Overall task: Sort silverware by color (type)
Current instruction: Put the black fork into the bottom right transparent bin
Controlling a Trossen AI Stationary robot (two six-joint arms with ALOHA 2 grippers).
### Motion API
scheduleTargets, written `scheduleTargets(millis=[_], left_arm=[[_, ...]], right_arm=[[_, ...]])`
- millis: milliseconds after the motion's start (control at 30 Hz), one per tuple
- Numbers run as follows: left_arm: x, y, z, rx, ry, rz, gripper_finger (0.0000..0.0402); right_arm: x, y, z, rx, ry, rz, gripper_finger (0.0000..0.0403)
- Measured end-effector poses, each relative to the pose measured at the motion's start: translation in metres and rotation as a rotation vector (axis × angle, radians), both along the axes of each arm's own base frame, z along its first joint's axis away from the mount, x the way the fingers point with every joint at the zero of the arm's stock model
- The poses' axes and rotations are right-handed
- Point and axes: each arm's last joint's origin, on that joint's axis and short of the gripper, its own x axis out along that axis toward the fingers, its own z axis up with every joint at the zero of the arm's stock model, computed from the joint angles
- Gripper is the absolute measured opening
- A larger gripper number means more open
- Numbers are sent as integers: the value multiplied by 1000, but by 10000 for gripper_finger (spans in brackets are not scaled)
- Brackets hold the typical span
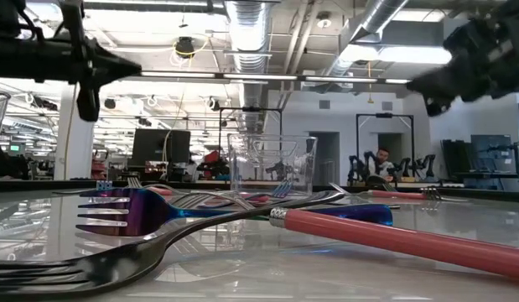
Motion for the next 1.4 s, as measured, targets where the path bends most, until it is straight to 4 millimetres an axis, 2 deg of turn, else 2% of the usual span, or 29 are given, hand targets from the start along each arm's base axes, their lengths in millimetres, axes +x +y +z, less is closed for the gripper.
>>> scheduleTargets(millis=[100,200,333,500,767,967,1100,1267,1400], left_arm=[[2,0,5,77,0,-5,0],[11,1,5,82,141,-28,0],[27,1,14,177,318,-120,0],[52,3,16,343,524,-227,0],[81,6,20,348,633,-333,0],[93,8,21,402,688,-361,0],[98,9,21,432,714,-360,0],[101,11,24,485,731,-313,12],[102,12,28,567,734,-273,52]], right_arm=[[1,-3,8,83,-88,-102,40],[4,-5,13,141,-103,-158,40],[16,-5,30,145,-75,-208,40],[38,-4,50,146,-15,-254,40],[90,10,85,145,88,-182,40],[130,24,105,116,240,-132,40],[148,21,114,242,383,-187,40],[149,0,121,398,637,-387,42],[139,-21,120,486,843,-558,53]])
